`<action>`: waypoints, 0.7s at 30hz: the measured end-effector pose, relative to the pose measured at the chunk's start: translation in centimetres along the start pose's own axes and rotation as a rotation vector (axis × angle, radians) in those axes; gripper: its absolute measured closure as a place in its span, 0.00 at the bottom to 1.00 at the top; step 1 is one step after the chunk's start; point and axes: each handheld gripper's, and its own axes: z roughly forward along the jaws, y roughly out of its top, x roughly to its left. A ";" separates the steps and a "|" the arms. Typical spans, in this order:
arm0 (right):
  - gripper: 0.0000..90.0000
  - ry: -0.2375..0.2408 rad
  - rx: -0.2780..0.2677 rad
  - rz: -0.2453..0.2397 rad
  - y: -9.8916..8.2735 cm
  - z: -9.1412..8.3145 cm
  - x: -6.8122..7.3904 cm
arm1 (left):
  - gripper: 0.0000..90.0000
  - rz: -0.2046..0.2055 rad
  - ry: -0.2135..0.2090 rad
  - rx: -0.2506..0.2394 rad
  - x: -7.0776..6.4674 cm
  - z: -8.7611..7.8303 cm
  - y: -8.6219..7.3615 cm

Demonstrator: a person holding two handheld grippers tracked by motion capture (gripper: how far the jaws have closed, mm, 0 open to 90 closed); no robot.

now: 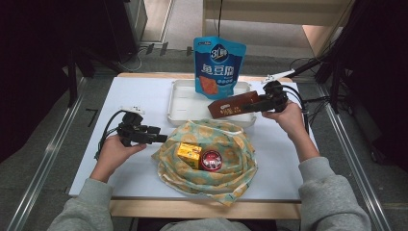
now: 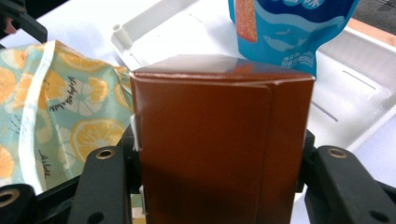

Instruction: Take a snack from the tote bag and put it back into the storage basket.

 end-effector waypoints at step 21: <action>0.50 0.052 0.011 0.038 0.5 4.1 -0.8 | 0.43 0.001 0.001 -0.001 0.1 0.0 0.0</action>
